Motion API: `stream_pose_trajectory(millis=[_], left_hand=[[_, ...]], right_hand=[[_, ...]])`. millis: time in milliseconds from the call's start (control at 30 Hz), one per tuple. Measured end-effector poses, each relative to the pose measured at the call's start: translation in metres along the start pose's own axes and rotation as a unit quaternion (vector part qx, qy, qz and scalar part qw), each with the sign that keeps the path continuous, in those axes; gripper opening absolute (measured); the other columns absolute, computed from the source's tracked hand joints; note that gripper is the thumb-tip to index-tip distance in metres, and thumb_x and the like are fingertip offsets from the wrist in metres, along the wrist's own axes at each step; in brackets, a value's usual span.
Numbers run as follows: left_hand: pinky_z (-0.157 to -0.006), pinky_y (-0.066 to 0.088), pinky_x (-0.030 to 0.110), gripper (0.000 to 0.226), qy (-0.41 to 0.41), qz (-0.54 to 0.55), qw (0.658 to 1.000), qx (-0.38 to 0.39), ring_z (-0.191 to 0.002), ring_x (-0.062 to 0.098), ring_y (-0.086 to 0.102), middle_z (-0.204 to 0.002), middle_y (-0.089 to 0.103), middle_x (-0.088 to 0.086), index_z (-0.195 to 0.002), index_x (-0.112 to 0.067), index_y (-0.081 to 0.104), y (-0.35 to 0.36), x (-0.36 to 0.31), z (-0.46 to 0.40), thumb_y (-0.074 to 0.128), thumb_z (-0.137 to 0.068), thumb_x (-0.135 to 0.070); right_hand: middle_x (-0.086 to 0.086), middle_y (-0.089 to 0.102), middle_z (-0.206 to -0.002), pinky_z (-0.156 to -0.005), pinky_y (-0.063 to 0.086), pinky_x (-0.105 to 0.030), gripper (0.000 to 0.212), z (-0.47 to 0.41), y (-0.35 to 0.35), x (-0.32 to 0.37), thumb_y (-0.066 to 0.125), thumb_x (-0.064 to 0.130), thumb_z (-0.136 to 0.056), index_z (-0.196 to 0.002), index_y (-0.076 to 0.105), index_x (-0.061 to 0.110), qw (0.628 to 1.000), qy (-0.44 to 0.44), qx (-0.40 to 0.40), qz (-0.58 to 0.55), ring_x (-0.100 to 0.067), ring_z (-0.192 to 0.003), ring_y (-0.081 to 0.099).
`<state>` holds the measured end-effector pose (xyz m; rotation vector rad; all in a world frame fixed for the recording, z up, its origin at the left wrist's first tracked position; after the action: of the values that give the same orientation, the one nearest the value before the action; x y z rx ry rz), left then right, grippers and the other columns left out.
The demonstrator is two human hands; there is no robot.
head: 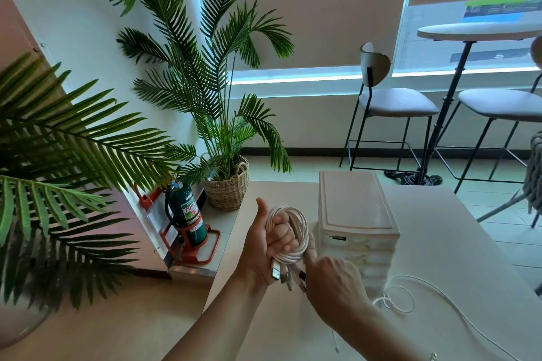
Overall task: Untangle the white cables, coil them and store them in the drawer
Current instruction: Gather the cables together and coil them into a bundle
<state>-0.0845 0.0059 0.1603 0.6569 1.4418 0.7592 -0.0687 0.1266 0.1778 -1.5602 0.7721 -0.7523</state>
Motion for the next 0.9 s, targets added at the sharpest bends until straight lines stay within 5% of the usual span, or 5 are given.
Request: stream_pose_trajectory(millis=[100,333,633,767,900], left_hand=[[-0.03,0.034,0.015,0.059,0.011,-0.006,1.0,-0.013,-0.02,0.002,0.028,-0.027,0.03,-0.007,-0.049,-0.013,0.049,0.001,0.0,0.002,0.091,-0.03,-0.051],[-0.046,0.047,0.022,0.05,0.035,-0.131,0.983,-0.125,-0.03,0.004,0.026,-0.038,0.028,-0.008,-0.072,-0.011,0.044,0.002,0.006,-0.003,0.068,-0.062,-0.054],[-0.044,0.036,0.023,0.079,0.041,-0.569,0.813,-0.117,-0.038,0.007,0.04,-0.045,0.041,-0.006,-0.07,-0.019,0.036,-0.003,0.013,-0.009,0.042,-0.041,-0.093],[-0.067,0.038,0.022,0.069,0.02,-0.707,0.701,-0.091,-0.08,0.017,0.05,-0.082,0.049,0.007,-0.084,-0.012,0.04,-0.002,0.015,-0.01,0.027,-0.06,-0.075],[-0.046,0.044,0.018,0.062,-0.017,-0.681,0.732,-0.023,-0.048,0.016,0.053,-0.067,0.057,0.008,-0.084,-0.009,0.048,-0.002,0.02,-0.001,0.021,-0.079,-0.065]], right_hand=[[-0.011,0.051,-0.086,-0.047,0.019,-0.026,0.06,0.004,0.008,0.0,0.028,0.014,-0.096,-0.147,0.0,0.002,0.998,-0.032,0.053,-0.007,-0.023,-0.074,0.045],[-0.005,0.044,-0.07,-0.065,0.029,-0.029,0.028,-0.004,0.009,0.004,0.033,0.002,-0.09,-0.105,0.054,0.012,0.983,-0.108,0.147,-0.032,-0.026,-0.067,0.05],[-0.007,0.063,-0.113,-0.084,0.05,-0.032,0.029,-0.018,0.008,-0.004,0.043,0.009,-0.092,-0.113,0.062,0.013,0.963,-0.115,0.202,-0.136,-0.024,-0.098,0.061],[-0.004,0.064,-0.116,-0.078,0.041,-0.025,0.028,-0.021,-0.004,-0.013,0.041,0.02,-0.097,-0.116,0.061,0.018,0.963,-0.126,0.204,-0.121,-0.021,-0.104,0.058],[0.003,0.066,-0.111,-0.065,0.035,-0.019,0.028,-0.031,-0.022,-0.03,0.041,0.019,-0.096,-0.109,0.066,0.019,0.962,-0.126,0.207,-0.124,-0.009,-0.086,0.054]])
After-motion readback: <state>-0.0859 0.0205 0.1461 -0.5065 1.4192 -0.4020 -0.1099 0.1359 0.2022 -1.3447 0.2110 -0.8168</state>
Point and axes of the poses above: each hand's wrist, its own z-axis away from the middle knuckle, its own y-axis out of the palm, x = y × z, the point moved 2 cm from there along -z, towards the middle knuckle
